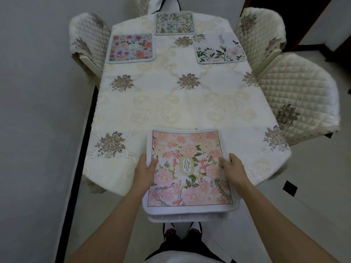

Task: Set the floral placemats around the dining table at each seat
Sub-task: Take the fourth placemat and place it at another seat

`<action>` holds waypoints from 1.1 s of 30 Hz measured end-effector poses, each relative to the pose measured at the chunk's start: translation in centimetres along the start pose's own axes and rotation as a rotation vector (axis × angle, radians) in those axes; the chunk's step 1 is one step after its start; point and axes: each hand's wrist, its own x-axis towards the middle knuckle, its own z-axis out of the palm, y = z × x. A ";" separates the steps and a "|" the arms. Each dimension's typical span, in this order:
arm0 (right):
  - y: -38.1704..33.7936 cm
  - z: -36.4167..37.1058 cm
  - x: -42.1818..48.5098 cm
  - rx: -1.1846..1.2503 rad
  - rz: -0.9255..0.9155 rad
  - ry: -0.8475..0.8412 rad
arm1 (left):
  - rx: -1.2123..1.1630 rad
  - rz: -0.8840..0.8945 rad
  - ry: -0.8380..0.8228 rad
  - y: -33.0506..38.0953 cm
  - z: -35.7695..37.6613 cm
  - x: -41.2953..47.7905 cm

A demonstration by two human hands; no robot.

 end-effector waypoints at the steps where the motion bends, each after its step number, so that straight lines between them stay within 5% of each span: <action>1: -0.9 -0.5 0.1 0.022 -0.020 0.011 | 0.000 0.033 0.016 0.8 -0.3 0.2; 12: -10.6 -6.3 0.1 0.173 -0.243 0.088 | 0.026 0.343 0.046 11.3 -2.8 2.0; 33: -9.2 -8.8 0.2 0.127 -0.186 0.123 | -0.060 0.334 0.024 14.0 -0.6 1.4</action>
